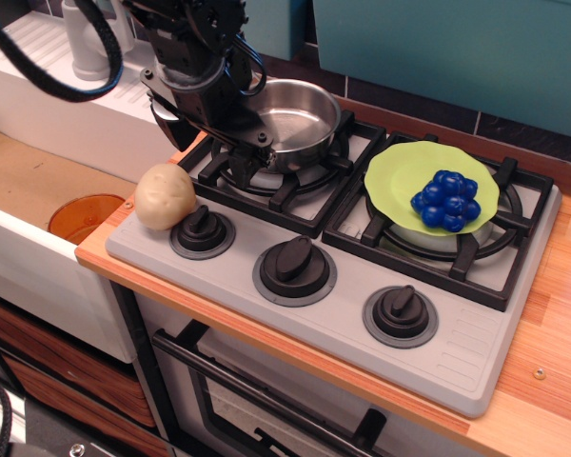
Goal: Put blueberry on plate and potato in pot or pan on stove
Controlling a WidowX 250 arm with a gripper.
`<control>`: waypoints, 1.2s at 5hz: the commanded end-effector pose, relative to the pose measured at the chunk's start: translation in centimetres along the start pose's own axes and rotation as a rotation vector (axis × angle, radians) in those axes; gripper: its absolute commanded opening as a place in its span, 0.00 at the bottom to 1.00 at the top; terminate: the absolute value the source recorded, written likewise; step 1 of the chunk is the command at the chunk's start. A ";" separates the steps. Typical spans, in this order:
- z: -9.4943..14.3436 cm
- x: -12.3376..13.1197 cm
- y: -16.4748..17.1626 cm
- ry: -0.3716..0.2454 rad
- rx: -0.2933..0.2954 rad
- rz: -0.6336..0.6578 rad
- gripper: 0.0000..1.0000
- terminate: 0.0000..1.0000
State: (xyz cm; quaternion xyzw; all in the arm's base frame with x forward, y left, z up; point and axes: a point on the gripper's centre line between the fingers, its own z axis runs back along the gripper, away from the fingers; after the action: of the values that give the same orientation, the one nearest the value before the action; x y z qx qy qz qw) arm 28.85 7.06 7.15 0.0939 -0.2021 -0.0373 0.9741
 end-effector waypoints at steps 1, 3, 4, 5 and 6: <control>1.4 0.5 2.7 -0.075 0.052 -0.018 1.00 0.00; 0.4 -1.1 4.7 -0.090 0.056 -0.017 1.00 0.00; -1.2 -2.2 4.7 -0.108 0.035 -0.001 1.00 0.00; -2.6 -3.0 4.5 -0.124 0.020 0.016 1.00 0.00; -4.0 -3.8 4.0 -0.128 -0.003 0.032 1.00 0.00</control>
State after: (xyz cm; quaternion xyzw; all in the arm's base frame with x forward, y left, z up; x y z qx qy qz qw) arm 26.73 12.36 2.23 0.0817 -0.2628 -0.0248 0.9611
